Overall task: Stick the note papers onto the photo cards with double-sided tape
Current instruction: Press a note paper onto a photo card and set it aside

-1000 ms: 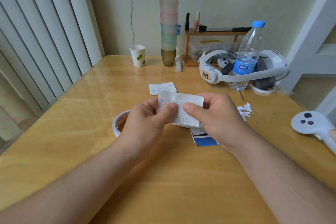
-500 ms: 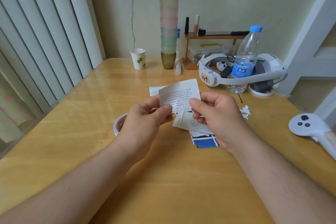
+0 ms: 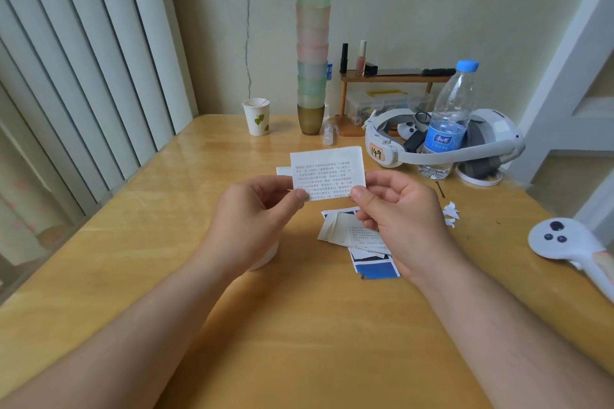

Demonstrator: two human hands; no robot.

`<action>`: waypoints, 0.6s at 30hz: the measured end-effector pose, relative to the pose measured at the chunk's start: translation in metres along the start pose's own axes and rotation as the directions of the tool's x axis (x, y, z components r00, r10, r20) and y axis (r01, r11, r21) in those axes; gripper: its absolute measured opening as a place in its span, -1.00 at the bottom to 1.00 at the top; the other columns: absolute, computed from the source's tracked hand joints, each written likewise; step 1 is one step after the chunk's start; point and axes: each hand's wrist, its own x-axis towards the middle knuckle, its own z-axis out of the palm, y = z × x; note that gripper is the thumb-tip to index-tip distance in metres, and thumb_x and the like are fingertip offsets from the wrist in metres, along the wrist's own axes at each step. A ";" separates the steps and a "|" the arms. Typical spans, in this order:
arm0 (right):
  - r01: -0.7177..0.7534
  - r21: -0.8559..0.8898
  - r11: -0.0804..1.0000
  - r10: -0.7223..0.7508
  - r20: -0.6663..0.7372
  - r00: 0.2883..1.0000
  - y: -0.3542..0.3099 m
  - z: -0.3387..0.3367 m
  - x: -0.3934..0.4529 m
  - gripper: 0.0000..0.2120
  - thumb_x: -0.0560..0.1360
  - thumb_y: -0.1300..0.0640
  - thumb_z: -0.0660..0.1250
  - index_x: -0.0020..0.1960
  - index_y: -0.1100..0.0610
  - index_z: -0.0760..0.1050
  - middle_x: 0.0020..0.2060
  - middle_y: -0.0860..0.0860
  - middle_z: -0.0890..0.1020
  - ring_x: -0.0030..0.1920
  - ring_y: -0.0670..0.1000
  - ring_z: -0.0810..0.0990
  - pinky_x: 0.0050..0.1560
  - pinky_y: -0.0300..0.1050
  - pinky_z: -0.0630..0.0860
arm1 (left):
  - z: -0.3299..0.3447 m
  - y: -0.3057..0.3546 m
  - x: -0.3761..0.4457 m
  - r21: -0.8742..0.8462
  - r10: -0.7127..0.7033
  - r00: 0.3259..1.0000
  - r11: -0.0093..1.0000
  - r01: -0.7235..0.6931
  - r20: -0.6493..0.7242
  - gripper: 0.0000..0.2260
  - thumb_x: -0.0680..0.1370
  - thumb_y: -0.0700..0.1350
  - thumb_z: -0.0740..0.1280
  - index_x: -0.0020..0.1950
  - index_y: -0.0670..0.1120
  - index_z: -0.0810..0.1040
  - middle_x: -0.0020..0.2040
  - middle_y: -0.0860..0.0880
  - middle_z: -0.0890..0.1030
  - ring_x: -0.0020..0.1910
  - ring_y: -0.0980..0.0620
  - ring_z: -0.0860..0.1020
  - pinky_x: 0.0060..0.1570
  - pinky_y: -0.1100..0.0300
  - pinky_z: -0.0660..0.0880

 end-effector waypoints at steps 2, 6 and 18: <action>-0.008 0.019 1.000 0.009 -0.030 0.999 0.000 0.002 0.000 -0.86 0.55 0.21 0.50 0.08 0.06 0.63 -0.14 -0.01 0.77 -0.30 -0.07 0.63 -0.20 -0.17 0.57 | -0.003 -0.001 0.003 0.012 -0.023 1.000 1.000 0.022 0.014 -0.85 0.60 -0.04 0.48 0.14 0.15 0.72 -0.09 0.17 0.76 -0.05 0.21 0.70 0.09 0.14 0.59; -0.073 0.068 0.995 0.077 -0.061 0.995 0.001 0.012 0.004 -0.86 0.55 0.22 0.50 0.08 0.09 0.62 -0.16 0.00 0.77 -0.35 -0.09 0.61 -0.25 -0.17 0.54 | -0.012 -0.007 0.009 0.024 -0.048 0.999 0.999 0.048 0.010 -0.80 0.60 -0.07 0.48 0.20 0.13 0.71 -0.06 0.16 0.77 0.03 0.15 0.71 0.19 0.01 0.62; -0.187 -0.236 0.954 0.173 -0.077 0.982 0.020 0.072 0.092 -0.85 0.52 0.18 0.42 0.04 -0.02 0.61 -0.10 -0.06 0.75 -0.40 -0.05 0.67 -0.30 -0.17 0.51 | -0.031 -0.026 0.046 0.382 -0.060 0.996 0.921 0.080 -0.063 -0.71 0.60 0.03 0.40 0.33 0.16 0.65 0.14 0.29 0.67 0.12 0.30 0.60 0.15 0.24 0.51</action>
